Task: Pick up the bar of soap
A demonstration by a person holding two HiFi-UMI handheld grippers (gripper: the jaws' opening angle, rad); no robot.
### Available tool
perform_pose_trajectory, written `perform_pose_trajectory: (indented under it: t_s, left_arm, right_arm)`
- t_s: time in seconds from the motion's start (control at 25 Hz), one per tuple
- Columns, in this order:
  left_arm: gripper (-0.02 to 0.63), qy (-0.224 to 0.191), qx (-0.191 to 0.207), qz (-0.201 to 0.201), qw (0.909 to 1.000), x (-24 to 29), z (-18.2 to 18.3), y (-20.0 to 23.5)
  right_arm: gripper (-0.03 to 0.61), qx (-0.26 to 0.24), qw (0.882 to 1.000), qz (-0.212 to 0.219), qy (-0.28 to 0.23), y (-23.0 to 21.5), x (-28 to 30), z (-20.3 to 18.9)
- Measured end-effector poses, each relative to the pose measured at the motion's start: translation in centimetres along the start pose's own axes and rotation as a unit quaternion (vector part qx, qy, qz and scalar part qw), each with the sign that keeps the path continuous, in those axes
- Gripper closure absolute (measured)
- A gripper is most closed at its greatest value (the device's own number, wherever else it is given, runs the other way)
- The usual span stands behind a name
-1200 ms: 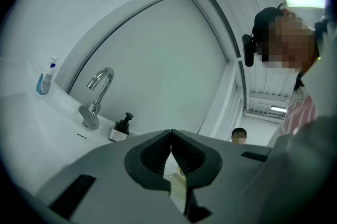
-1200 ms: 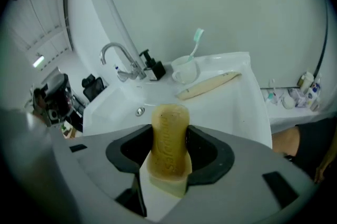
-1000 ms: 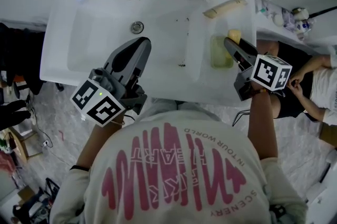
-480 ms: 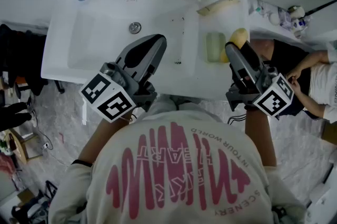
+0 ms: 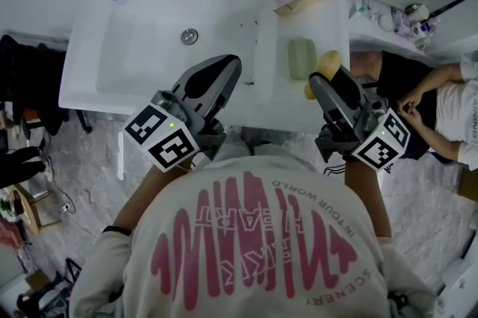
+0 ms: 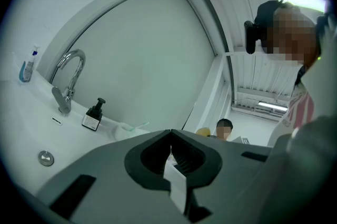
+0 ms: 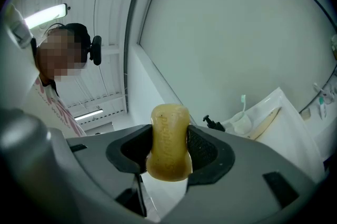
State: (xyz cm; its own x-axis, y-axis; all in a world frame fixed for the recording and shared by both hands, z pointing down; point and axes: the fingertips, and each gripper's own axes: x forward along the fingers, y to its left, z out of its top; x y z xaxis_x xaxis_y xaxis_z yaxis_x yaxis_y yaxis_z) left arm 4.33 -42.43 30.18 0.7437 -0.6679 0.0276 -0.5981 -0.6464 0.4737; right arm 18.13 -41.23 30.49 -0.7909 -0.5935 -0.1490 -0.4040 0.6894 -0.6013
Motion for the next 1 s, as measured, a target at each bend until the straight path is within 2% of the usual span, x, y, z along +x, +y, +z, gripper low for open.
perform_pose_trajectory:
  t_s: [0.32, 1.0]
  left_arm:
    - [0.604, 0.008, -0.002, 0.002, 1.0000, -0.3, -0.7, 0.0]
    - [0.604, 0.014, -0.024, 0.009, 0.9996, 0.0, -0.8, 2.1]
  right_arm:
    - [0.373, 0.008, 1.000, -0.010, -0.013, -0.1, -1.0, 0.1]
    - [0.373, 0.013, 0.999, -0.041, 0.011, -2.1, -0.2, -0.6]
